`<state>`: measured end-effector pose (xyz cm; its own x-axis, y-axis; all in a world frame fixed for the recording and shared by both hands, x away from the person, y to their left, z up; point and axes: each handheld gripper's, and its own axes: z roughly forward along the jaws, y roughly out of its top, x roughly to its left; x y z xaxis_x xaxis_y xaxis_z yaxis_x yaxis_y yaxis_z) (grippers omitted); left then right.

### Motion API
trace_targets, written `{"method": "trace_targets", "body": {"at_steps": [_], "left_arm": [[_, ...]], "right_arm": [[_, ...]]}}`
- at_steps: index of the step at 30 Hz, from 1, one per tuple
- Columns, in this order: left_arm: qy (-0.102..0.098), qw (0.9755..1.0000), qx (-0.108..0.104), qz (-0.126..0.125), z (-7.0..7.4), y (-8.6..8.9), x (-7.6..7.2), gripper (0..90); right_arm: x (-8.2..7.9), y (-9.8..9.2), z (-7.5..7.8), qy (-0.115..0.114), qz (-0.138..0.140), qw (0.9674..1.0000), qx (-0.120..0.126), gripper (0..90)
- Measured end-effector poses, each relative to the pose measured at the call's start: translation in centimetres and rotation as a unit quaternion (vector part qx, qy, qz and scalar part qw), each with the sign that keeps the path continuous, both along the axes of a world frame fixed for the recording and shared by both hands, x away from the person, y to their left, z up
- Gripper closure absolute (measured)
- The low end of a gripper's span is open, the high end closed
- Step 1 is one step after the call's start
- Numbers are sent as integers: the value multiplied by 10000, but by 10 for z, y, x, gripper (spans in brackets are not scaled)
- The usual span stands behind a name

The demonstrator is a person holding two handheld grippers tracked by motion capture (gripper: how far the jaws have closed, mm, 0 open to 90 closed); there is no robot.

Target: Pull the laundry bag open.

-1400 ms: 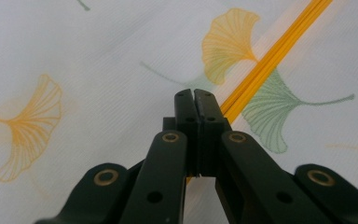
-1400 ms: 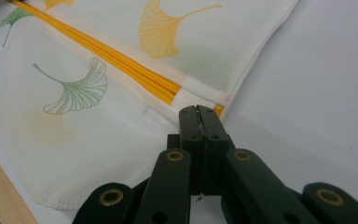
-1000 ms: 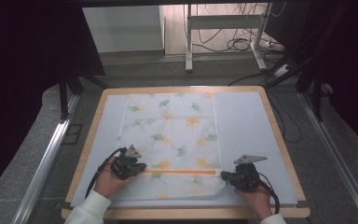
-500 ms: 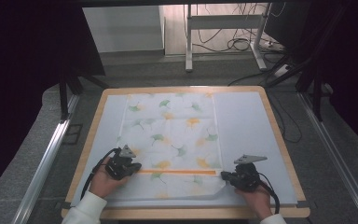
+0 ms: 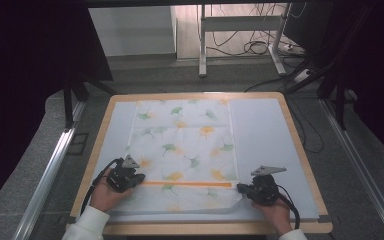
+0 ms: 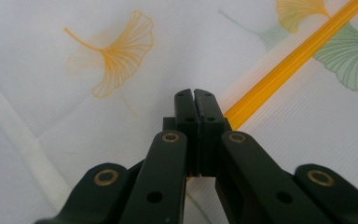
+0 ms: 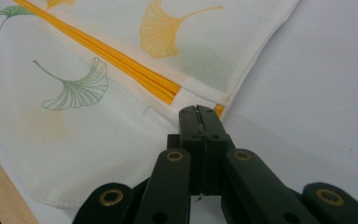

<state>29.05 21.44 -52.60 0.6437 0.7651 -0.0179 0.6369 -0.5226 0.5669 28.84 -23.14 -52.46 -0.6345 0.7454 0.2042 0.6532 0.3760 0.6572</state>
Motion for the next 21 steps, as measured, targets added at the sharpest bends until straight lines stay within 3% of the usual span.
{"method": "trace_targets", "body": {"at_steps": [21], "left_arm": [[-6,9996,-82,261,-1,27,-8,900]], "right_arm": [[0,0,0,5,-4,10000,-4,897]]}}
